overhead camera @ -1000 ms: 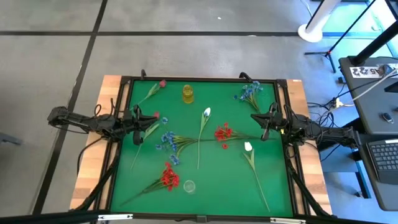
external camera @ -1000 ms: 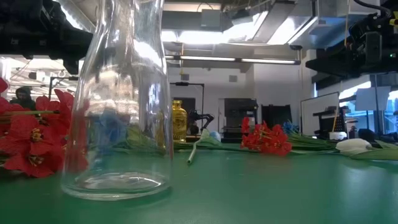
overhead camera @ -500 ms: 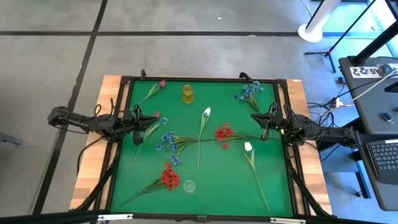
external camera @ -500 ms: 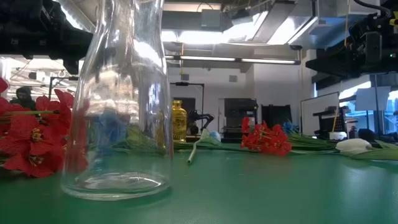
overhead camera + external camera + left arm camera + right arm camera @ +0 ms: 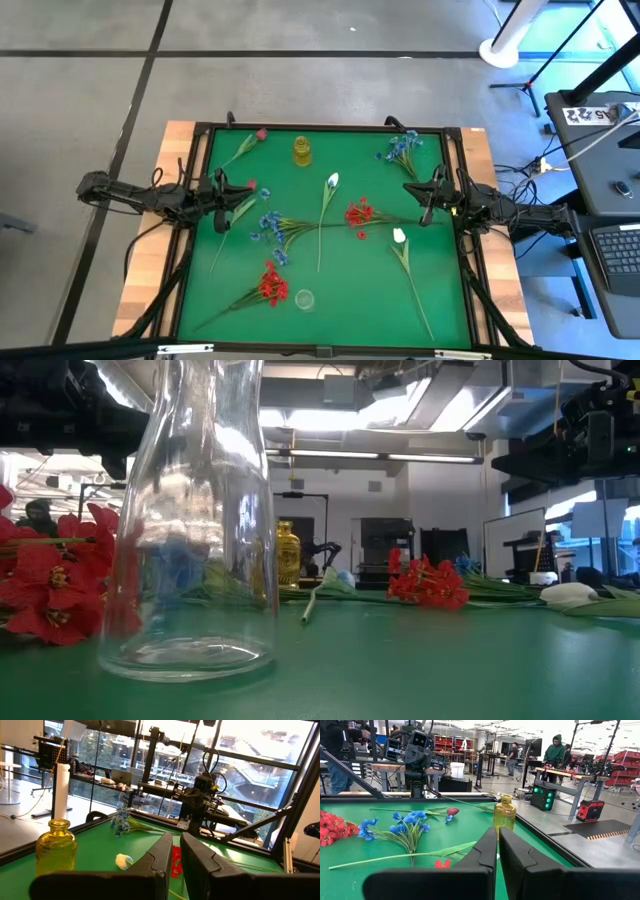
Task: Sort flowers into vase by color
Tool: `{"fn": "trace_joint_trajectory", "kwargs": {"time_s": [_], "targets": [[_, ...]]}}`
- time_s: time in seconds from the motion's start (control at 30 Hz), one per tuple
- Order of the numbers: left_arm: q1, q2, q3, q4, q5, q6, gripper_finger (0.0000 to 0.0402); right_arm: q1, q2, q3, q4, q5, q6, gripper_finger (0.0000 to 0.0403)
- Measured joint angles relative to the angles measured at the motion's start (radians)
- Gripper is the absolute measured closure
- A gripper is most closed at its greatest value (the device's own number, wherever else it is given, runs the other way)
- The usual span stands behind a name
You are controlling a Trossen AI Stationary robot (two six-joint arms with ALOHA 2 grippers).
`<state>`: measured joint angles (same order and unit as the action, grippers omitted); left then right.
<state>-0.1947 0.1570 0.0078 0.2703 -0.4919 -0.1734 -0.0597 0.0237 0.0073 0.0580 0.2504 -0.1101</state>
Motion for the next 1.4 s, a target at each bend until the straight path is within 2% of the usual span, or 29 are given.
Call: {"fn": "trace_joint_trajectory", "kwargs": {"time_s": [1.4], "targets": [[0.000, 0.000, 0.000, 0.031, 0.005, -0.007, 0.0367, 0.000, 0.000, 0.000, 0.000, 0.000, 0.000, 0.0384]]}}
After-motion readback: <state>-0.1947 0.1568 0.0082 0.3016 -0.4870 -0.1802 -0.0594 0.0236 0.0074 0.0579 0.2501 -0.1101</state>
